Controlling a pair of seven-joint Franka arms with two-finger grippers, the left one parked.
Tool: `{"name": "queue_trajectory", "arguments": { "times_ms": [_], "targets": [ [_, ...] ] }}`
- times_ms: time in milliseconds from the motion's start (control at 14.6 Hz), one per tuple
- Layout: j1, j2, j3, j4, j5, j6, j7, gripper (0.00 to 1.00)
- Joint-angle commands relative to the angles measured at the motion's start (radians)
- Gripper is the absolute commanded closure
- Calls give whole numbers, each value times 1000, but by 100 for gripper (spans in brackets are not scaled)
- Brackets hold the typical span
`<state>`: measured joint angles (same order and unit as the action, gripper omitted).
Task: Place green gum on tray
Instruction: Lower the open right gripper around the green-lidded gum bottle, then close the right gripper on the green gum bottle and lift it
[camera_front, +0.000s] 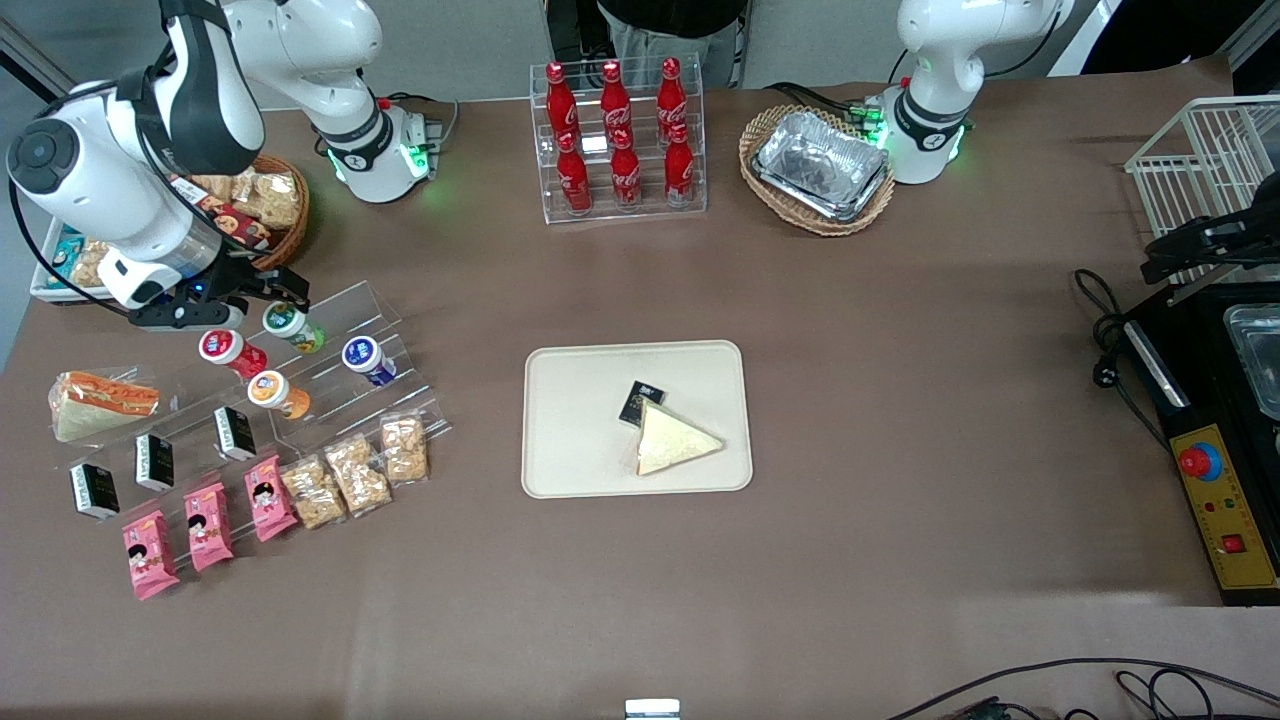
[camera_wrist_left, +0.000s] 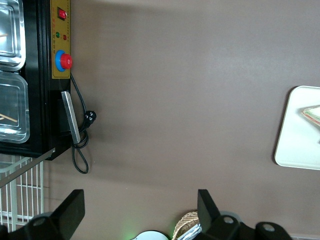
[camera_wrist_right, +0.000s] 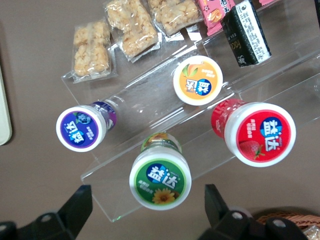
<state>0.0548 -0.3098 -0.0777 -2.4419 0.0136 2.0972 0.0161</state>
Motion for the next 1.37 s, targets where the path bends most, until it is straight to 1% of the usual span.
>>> {"name": "queue_trajectory", "arguments": {
  "times_ms": [0, 410, 1025, 1093, 1230, 1298],
  "targets": [
    [3, 0, -4, -55, -15, 70, 8, 0],
    [3, 17, -4, -69, -17, 84, 4, 1],
    [3, 47, -4, -68, -17, 113, 2, 6],
    [3, 49, -4, -68, -17, 116, 2, 12],
    [3, 49, -4, -68, -17, 116, 2, 17],
    [3, 49, -4, -68, -18, 116, 2, 24]
  ]
}}
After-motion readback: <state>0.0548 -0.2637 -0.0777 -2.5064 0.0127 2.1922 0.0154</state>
